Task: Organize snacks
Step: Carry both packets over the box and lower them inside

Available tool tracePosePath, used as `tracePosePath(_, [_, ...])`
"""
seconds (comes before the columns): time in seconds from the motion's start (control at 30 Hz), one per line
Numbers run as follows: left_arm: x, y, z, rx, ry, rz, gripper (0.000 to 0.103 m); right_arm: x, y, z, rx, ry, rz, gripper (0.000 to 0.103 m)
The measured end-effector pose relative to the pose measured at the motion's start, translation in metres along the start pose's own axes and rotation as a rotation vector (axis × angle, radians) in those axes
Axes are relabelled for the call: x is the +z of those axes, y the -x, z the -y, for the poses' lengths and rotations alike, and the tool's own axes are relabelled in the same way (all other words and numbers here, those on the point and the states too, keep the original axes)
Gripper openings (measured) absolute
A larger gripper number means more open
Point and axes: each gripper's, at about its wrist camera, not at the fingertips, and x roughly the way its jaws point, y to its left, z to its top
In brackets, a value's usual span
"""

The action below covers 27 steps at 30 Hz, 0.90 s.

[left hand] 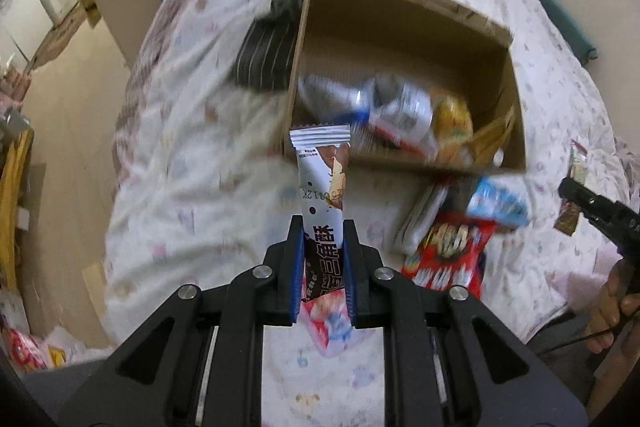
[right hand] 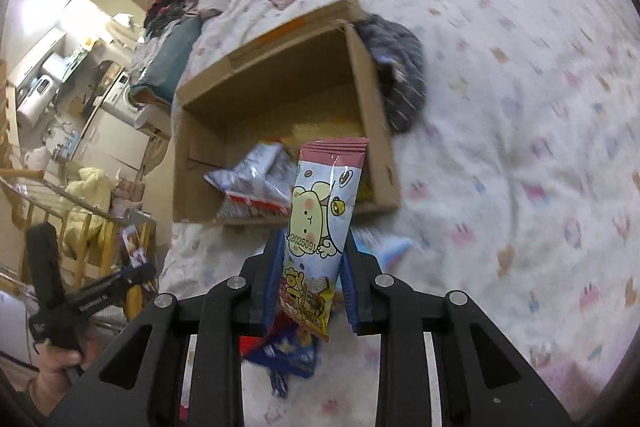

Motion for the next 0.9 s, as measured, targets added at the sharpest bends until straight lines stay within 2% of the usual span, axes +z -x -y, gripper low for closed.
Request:
tracePosePath(0.17, [0.035, -0.004, 0.008, 0.011, -0.019, 0.024, 0.014, 0.033, -0.021, -0.015, -0.021, 0.048, -0.005, 0.028])
tracePosePath(0.3, [0.055, -0.017, 0.019, 0.021, -0.044, 0.023, 0.014, 0.052, -0.054, -0.019, -0.079, 0.097, -0.066, 0.028])
tracePosePath(0.53, [0.079, -0.044, 0.033, 0.034, -0.084, 0.015, 0.014, 0.068, -0.093, -0.020, -0.125, 0.143, -0.110, 0.028])
tracePosePath(0.73, [0.091, -0.068, 0.037, -0.001, -0.076, 0.012, 0.014, 0.082, -0.114, -0.008, -0.078, 0.091, -0.127, 0.028])
tracePosePath(0.9, [0.099, -0.086, 0.040, 0.016, -0.106, 0.027, 0.014, 0.081, -0.124, -0.008, -0.109, 0.124, -0.133, 0.028])
